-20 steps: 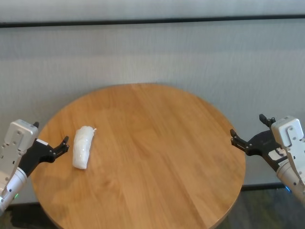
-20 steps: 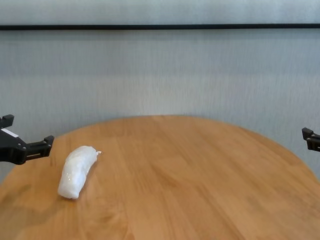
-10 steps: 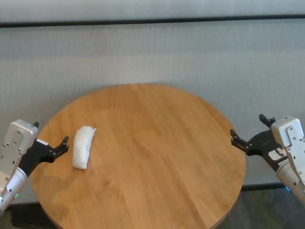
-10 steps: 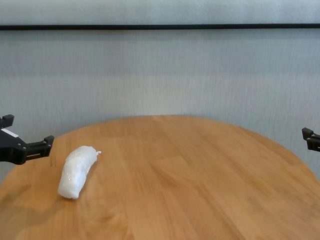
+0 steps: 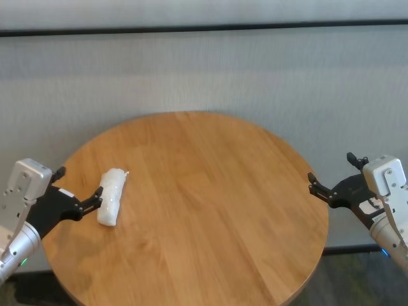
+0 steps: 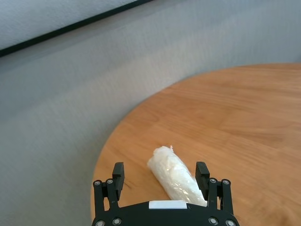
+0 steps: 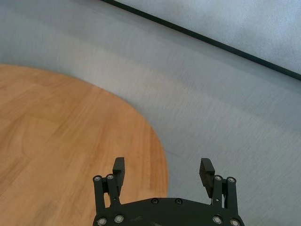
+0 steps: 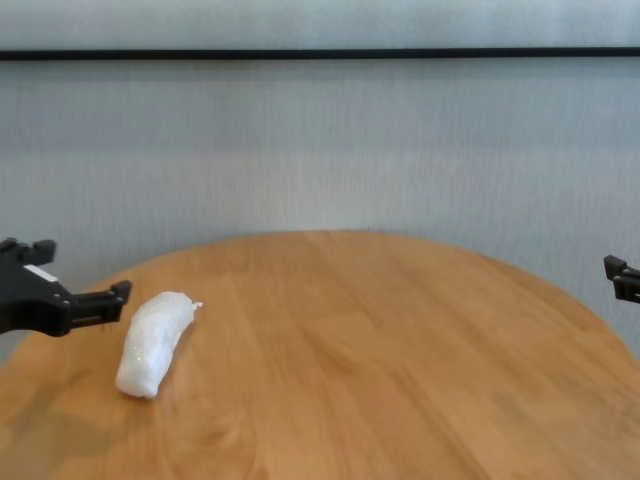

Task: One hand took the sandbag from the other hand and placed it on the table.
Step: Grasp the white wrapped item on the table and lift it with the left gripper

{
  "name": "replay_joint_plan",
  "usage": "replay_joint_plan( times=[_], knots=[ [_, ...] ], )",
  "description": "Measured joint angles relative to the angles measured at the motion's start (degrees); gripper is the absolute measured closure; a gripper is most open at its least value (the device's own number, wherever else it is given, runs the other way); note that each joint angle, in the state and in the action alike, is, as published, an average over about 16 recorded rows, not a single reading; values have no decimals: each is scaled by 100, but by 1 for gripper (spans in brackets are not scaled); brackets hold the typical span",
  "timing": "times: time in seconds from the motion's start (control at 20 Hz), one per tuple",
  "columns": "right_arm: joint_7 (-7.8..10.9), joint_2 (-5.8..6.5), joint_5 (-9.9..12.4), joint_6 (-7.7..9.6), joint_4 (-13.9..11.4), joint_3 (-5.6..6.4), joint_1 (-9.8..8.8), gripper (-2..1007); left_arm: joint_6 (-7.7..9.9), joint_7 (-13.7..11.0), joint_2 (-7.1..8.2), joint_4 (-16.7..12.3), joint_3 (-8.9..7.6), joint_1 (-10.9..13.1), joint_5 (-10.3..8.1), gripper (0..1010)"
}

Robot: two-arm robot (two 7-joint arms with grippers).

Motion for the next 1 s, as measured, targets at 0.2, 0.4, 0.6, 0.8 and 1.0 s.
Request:
replay_joint_plan(
  times=[0.2,0.4,0.6,0.8,1.0],
  knots=[
    [0,0,0,0,0,0,0,5,182,-351,-44,88,0,-89,-159,10],
    [0,0,0,0,0,0,0,5,421,-595,-108,172,8,-179,-277,10],
    [0,0,0,0,0,0,0,5,684,-721,-203,246,-1,-247,-362,10],
    [0,0,0,0,0,0,0,5,930,-732,-319,310,-21,-301,-394,11],
    [0,0,0,0,0,0,0,5,1159,-700,-445,380,-30,-366,-371,11]
  ],
)
